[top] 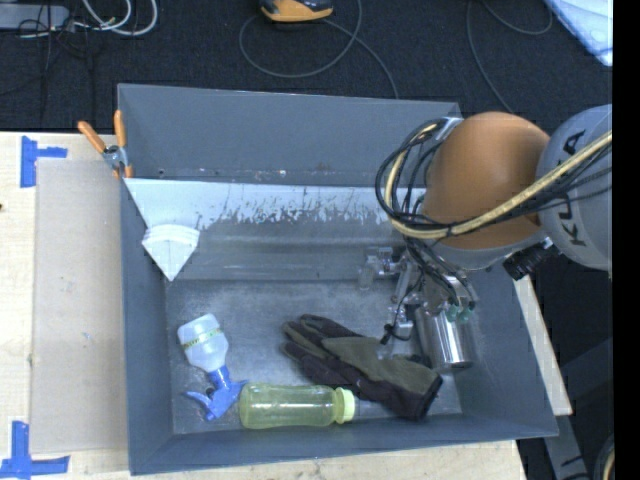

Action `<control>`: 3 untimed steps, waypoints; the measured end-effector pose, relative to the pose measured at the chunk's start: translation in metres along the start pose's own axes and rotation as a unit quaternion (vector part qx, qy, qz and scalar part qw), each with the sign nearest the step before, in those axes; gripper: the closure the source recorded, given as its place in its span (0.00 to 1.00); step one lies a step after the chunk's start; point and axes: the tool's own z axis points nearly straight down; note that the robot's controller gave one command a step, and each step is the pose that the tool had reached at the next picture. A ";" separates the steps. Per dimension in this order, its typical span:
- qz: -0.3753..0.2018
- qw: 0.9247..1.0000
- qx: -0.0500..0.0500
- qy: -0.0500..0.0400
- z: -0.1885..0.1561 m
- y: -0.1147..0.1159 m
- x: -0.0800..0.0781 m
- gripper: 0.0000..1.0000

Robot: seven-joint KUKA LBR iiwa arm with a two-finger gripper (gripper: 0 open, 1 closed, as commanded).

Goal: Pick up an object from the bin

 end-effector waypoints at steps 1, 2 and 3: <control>0.000 1.000 0.000 -0.004 -0.005 0.000 -0.001 0.00; 0.044 0.999 0.000 -0.004 0.049 0.002 0.002 0.00; 0.036 0.999 0.000 -0.005 0.123 0.010 0.014 0.00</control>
Offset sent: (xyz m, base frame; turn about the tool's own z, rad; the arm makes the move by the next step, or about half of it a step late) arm -0.0116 0.0054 -0.1416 0.2209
